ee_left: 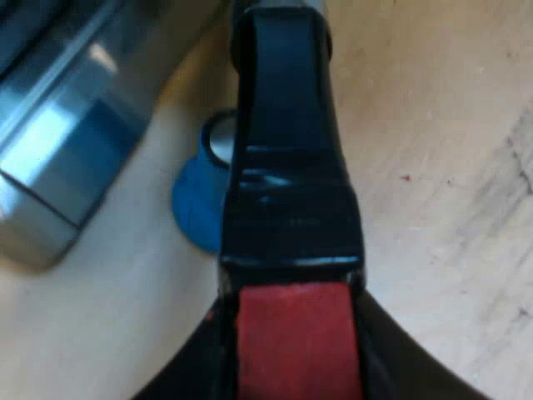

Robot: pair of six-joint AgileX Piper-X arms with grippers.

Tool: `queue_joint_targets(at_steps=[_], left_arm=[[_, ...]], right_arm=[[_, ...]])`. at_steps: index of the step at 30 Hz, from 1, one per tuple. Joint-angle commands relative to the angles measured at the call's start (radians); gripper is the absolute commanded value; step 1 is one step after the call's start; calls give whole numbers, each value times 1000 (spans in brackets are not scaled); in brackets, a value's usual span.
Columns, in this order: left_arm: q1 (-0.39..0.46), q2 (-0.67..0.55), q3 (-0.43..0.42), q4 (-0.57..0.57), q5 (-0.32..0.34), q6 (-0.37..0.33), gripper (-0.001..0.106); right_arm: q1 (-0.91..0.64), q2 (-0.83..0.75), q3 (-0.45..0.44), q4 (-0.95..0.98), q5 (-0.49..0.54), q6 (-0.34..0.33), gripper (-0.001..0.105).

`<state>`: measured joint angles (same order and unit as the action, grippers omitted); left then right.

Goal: Put the handle in the coffee machine

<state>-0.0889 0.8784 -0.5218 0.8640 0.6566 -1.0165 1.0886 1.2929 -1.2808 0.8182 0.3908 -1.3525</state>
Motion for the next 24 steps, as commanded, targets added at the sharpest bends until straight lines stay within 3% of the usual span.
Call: queue_joint_targets(at_steps=[1,4,7,14,24], left_arm=[[0,-15,-37,34,89,66,0],[0,-15,-50,54,94,110,0],[0,-15,-49,52,105,128,0],[23,-10,-56,52,137,151,0],[159,49,-71,-10,235,167,0]], right_arm=[[47,-6,-2,-18,83,-8,79],[107,-6,-1,-32,199,52,79],[153,-6,2,-46,279,56,79],[225,2,54,-146,336,56,79],[311,1,178,-369,478,56,79]])
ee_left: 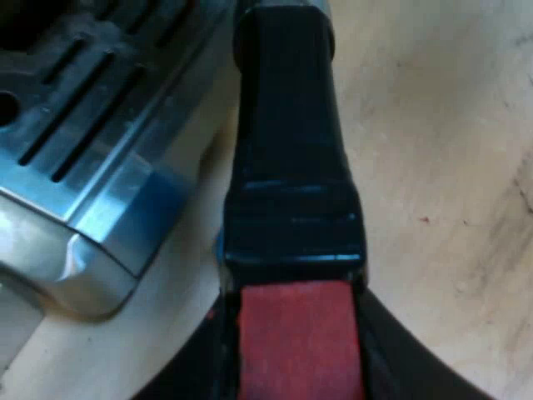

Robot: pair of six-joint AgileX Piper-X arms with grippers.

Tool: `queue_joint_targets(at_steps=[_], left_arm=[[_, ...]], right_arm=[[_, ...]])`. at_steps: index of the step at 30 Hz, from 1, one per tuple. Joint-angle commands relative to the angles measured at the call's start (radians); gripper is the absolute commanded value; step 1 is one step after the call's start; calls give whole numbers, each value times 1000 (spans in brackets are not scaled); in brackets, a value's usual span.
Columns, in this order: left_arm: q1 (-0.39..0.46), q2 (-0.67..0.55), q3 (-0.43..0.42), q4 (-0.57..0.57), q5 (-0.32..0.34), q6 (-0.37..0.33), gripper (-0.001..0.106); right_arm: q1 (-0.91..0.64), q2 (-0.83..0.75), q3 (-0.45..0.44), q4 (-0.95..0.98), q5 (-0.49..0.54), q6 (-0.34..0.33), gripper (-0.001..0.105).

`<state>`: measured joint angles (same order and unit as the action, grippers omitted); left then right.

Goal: Put the handle in the coffee machine

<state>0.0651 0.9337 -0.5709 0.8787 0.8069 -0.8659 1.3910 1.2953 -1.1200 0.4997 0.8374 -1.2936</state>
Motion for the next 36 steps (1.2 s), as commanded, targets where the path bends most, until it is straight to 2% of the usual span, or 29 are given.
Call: queue_joint_targets(at_steps=[1,3,7,9,11,15,22,30,36], left_arm=[[9,-4,-22,-25,88,24,0],[15,-5,-32,-33,88,45,0],[15,-3,-38,-39,88,45,0],[15,13,-37,-54,85,47,0],[15,32,-40,-54,85,48,0],[17,64,-40,-54,82,71,0],[17,75,-47,-57,82,80,0],[34,130,-82,-87,84,80,0],[87,181,-118,-87,99,92,0]], right_arm=[[9,-1,22,-61,34,-3,79],[9,-1,25,-73,36,-3,79],[9,-1,65,-157,44,-12,79],[9,14,88,-242,114,-18,79],[9,32,87,-278,132,-46,79],[9,96,87,-413,131,-160,79],[9,179,87,-579,145,-163,79],[9,199,87,-592,148,-144,79],[9,202,87,-593,150,-198,79]])
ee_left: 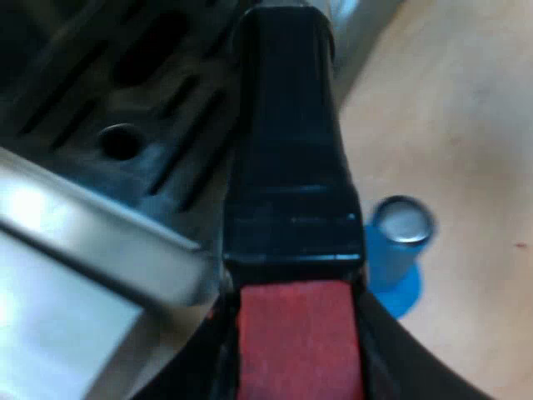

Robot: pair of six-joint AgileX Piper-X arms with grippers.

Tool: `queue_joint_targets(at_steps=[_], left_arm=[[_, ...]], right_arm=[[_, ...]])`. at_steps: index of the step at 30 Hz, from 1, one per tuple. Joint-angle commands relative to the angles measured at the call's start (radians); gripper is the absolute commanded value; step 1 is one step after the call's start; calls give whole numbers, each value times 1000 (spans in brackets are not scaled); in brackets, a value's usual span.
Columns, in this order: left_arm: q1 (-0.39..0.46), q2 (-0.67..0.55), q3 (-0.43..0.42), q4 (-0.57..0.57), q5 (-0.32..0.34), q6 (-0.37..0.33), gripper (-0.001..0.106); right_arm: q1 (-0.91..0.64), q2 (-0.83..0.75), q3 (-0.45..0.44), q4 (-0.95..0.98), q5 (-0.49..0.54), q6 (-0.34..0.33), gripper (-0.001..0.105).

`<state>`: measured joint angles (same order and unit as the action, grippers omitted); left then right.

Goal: Put the handle in the coffee machine

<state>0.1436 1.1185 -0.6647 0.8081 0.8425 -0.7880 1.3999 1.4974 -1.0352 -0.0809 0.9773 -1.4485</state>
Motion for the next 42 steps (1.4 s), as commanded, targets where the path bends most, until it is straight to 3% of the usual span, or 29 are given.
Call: queue_joint_targets(at_steps=[1,4,8,23,42], left_arm=[[14,9,-42,-11,63,44,0],[14,19,-56,4,63,68,0],[14,56,-86,2,72,68,0],[14,110,-136,-28,134,68,0],[14,110,-135,-113,157,45,0]], right_arm=[[0,1,2,-12,10,-43,79],[0,4,2,-12,38,-52,79],[0,16,2,-12,189,-59,79],[0,52,2,-62,244,-59,79],[-34,72,2,-110,238,-59,79]])
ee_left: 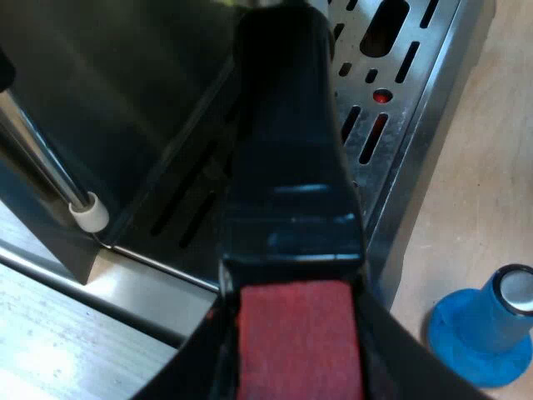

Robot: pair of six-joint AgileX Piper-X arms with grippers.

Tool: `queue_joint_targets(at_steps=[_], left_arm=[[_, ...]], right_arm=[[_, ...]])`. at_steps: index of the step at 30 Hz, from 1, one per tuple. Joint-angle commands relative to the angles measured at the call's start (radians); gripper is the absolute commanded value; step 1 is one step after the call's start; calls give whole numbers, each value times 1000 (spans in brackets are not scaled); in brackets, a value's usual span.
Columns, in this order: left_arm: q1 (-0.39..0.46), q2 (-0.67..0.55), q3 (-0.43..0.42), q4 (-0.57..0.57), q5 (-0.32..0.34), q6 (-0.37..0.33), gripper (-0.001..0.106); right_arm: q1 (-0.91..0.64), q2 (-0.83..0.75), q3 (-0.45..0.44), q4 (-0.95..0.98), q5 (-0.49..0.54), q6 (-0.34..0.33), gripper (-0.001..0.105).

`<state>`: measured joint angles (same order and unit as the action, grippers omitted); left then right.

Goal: Put the handle in the coffee machine

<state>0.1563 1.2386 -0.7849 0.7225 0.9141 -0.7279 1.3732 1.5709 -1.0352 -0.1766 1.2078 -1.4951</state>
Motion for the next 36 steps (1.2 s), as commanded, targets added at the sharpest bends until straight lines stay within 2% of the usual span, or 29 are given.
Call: queue_joint_targets(at_steps=[1,4,7,11,25,36], left_arm=[[2,-10,-15,-27,93,-15,0],[2,-10,-15,-42,95,-21,0],[2,-6,-15,-56,102,-62,0],[2,16,-15,-52,116,-83,0],[2,27,-15,-52,116,-83,0],[2,27,-68,-39,118,-80,0]], right_arm=[[-7,-2,2,-14,7,-12,79],[-9,-2,2,-14,7,-12,79],[-9,-2,2,-14,7,-12,79],[-9,-2,2,-14,7,-12,79],[-9,-2,2,-14,30,-12,79],[-9,-2,2,-14,30,-12,79]])
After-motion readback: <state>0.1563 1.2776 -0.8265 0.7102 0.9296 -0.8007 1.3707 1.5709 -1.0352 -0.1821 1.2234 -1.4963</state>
